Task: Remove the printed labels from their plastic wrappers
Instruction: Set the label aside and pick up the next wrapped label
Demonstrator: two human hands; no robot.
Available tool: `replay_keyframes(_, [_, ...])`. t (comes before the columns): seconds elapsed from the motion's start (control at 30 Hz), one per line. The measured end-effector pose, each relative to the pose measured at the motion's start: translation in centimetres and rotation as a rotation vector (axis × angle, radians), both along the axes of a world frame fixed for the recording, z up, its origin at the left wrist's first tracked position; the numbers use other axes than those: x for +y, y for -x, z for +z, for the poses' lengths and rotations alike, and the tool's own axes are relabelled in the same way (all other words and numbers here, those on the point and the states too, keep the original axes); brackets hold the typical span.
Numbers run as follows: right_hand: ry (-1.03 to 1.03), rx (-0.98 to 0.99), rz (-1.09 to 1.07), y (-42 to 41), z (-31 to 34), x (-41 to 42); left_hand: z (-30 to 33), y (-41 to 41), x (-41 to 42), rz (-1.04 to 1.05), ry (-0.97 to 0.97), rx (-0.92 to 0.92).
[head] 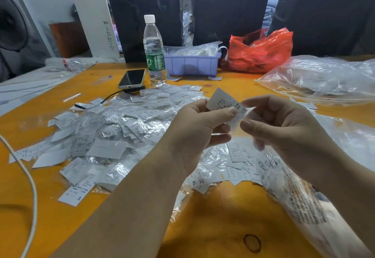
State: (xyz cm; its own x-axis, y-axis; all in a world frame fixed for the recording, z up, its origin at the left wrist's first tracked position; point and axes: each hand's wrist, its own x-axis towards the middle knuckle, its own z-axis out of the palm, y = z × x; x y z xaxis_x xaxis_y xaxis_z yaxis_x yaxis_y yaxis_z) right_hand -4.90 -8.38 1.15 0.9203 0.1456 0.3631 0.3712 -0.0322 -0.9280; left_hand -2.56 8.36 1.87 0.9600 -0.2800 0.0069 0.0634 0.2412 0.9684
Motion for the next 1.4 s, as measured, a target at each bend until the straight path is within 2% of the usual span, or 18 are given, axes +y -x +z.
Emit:
replay_keyframes(0.17, [-0.001, 0.008, -0.039, -0.2, 0.0, -0.3, 0.1, 0.1, 0.1, -0.022, -0.047, -0.022])
replay_keyframes(0.47, [0.0, 0.032, -0.043, -0.4, 0.0, -0.6, -0.1, 0.2, 0.2, 0.031, -0.218, -0.181])
replay_keyframes(0.67, [0.019, 0.043, -0.082, -0.4, 0.0, -0.7, 0.3, -0.1, 0.8, 0.128, -0.175, -0.206])
replay_keyframes(0.87, [0.025, 0.07, -0.066, -0.5, 0.0, -0.9, 0.5, -0.4, 1.1, 0.134, -0.158, -0.18])
replay_keyframes(1.1, [0.011, 0.154, 0.047, -0.8, -0.1, -1.1, 0.2, -0.3, 0.8, 0.092, -0.236, -0.195])
replay_keyframes(1.4, [-0.014, 0.211, 0.137, -0.8, 0.0, -1.0, 0.1, -0.2, 0.8, 0.077, -0.237, -0.221])
